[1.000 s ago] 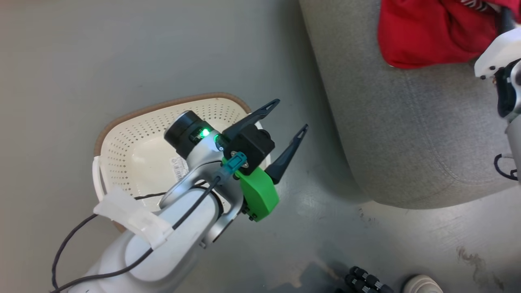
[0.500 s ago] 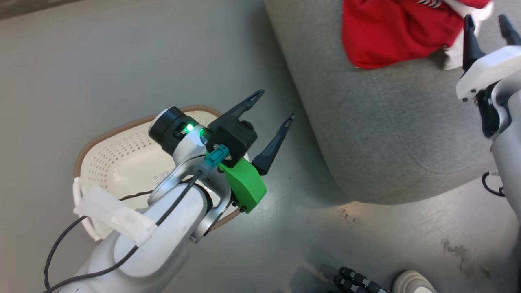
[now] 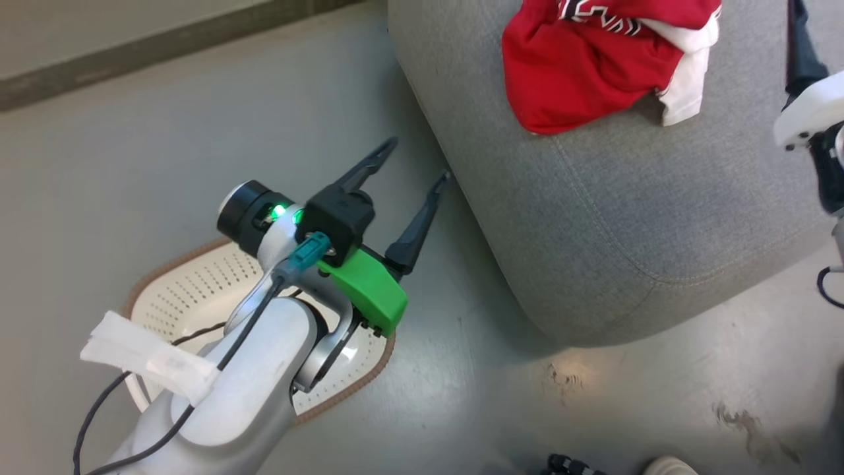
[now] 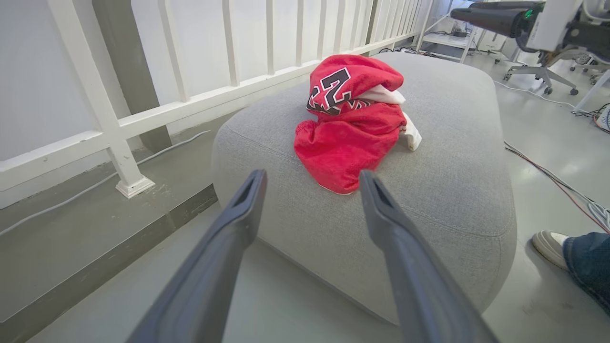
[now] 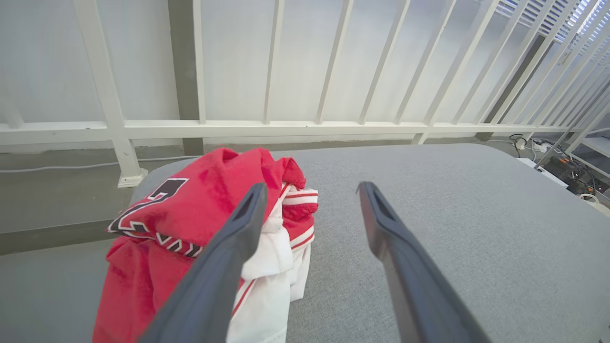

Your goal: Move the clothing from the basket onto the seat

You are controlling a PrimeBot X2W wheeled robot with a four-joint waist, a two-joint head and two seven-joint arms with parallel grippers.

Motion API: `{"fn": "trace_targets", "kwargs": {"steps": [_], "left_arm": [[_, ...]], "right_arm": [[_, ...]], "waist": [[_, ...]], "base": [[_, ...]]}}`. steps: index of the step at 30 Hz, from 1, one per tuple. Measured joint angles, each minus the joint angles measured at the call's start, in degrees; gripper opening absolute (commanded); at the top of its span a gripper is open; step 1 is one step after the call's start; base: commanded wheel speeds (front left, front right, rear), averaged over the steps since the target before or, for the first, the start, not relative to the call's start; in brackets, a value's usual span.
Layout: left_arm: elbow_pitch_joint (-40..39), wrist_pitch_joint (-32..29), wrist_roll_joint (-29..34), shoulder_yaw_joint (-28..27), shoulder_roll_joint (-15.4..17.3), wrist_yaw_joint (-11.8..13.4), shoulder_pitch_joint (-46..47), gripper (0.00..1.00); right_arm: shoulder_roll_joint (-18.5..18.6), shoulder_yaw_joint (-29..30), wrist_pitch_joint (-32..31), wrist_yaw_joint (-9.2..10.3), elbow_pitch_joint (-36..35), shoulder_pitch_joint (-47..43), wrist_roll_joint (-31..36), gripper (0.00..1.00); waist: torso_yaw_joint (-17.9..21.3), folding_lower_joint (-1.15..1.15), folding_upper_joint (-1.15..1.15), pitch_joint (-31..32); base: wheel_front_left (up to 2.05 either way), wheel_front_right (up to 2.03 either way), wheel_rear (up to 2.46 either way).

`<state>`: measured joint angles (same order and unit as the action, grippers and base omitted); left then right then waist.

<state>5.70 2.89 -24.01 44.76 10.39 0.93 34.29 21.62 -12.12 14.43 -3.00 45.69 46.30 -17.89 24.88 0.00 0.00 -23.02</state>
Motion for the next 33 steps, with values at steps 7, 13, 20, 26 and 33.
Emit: {"fn": "trace_targets", "kwargs": {"steps": [7,13,20,26,33], "left_arm": [[1.68,2.82,-1.10,-2.25,-0.58,1.20,-1.49,1.00],[3.41,5.19,-2.79,-4.08,-0.70,2.16,-3.30,1.00],[5.69,7.60,-3.60,-6.54,-0.35,3.21,-5.96,1.00],[7.45,8.83,-4.57,-8.78,-0.18,3.99,-9.54,1.00],[8.95,9.80,-6.67,-12.18,1.10,4.68,-13.89,1.00]], "right_arm": [[0.42,0.37,0.00,-0.52,-5.25,-1.98,0.41,1.00],[-0.04,0.07,0.00,-0.54,-8.50,-4.57,1.04,1.00],[-1.59,-0.77,0.00,-0.62,-11.01,-8.65,1.33,1.00],[-2.42,-0.58,0.00,-0.48,-12.98,-12.62,1.30,1.00],[-4.01,0.42,0.00,1.80,-15.11,-18.67,0.78,1.00]], "waist": [[-2.28,0.00,0.00,3.25],[-5.94,0.00,0.00,5.68],[-10.99,0.00,0.00,8.60],[-15.55,0.00,0.00,11.34],[-20.65,0.00,0.00,14.76]], "base": [[0.00,0.00,0.00],[0.00,0.00,0.00],[0.00,0.00,0.00],[0.00,0.00,0.00],[0.00,0.00,0.00]]}}
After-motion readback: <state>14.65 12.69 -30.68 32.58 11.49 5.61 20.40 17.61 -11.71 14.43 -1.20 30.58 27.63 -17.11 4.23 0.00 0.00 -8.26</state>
